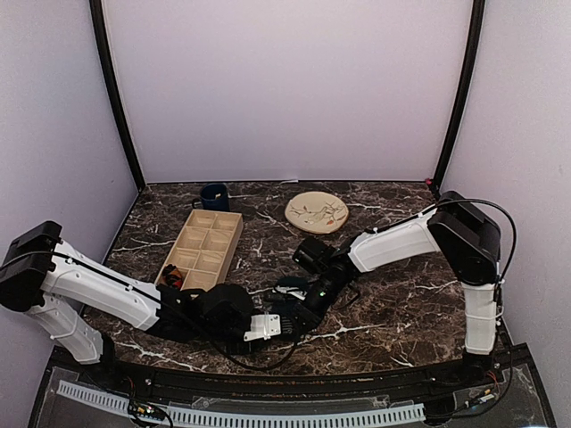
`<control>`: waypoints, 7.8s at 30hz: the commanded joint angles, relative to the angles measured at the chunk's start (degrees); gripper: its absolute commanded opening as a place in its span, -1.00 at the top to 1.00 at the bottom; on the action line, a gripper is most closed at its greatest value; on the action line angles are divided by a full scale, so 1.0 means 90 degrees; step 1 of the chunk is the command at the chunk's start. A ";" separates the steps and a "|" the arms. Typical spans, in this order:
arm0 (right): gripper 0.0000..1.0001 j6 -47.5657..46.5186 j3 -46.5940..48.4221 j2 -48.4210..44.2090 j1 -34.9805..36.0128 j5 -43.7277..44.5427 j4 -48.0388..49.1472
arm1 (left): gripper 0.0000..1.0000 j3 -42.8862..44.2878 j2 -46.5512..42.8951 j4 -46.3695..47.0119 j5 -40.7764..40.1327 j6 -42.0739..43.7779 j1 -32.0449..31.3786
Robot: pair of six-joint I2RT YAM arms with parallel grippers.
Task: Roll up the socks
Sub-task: Roll the sock at the center of the board.
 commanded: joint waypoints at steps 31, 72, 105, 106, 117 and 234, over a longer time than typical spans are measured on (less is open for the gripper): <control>1.00 -0.0060 0.0104 0.0300 -0.0071 -0.0039 -0.0575 | 0.28 0.0408 0.0960 0.0325 -0.0675 0.1140 -0.0141; 0.42 0.1013 -0.1395 -0.1186 -0.0653 0.0568 0.0908 | 1.00 0.2247 0.1477 -0.2896 0.1539 0.0548 0.0476; 0.38 0.1076 -0.3595 -0.3724 0.0086 0.3809 0.2937 | 1.00 0.3952 0.3108 -0.4996 0.5431 -0.0015 0.2159; 0.38 0.1032 -0.3640 -0.3792 0.0171 0.3919 0.2994 | 1.00 0.3987 0.3170 -0.5051 0.5491 -0.0015 0.2192; 0.35 0.0010 -0.3298 -0.3600 0.1528 0.4993 0.2936 | 1.00 0.4245 0.3585 -0.5374 0.6478 -0.0008 0.2595; 1.00 -0.0894 -0.0125 -0.0602 0.0827 0.2388 0.0092 | 0.24 -0.0236 -0.1637 -0.0384 0.2389 -0.3080 0.3076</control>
